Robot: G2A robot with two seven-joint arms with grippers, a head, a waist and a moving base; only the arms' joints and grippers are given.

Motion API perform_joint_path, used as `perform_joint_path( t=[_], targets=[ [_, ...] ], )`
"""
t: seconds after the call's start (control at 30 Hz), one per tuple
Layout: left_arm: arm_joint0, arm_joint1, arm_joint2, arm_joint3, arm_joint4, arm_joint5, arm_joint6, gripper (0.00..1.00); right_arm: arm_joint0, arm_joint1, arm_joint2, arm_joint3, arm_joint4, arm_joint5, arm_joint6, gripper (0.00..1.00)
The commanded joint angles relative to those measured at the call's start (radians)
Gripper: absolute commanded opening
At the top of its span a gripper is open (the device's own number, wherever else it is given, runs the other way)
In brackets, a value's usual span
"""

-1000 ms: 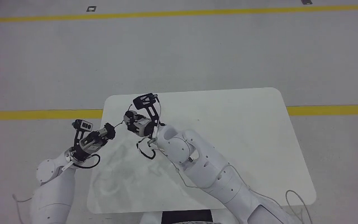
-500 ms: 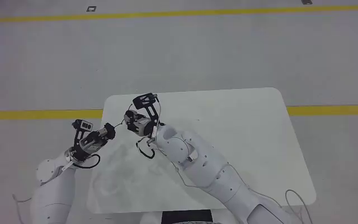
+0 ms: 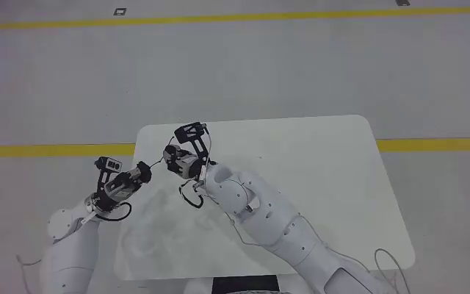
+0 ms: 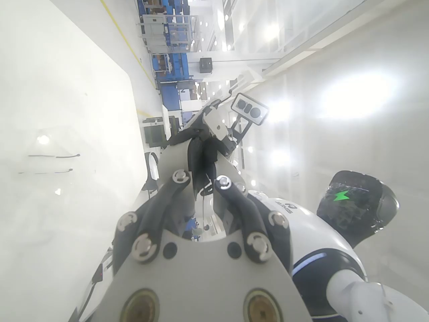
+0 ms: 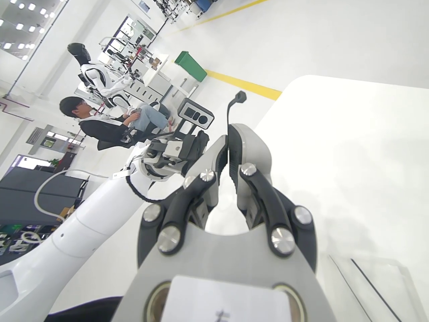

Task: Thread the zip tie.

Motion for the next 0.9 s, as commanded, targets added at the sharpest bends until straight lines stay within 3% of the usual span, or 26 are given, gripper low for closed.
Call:
perform_joint_path(
  t=[0.0,0.87],
  targets=[
    [0.0,0.0,0.0,0.0,0.0,0.0,0.0,0.0,0.0,0.0,0.0,0.0,-0.001,0.0,-0.001,0.0],
    [0.0,0.0,0.0,0.0,0.0,0.0,0.0,0.0,-0.015,0.004,0.007,-0.023,-0.021,-0.005,0.006,0.0]
  ],
)
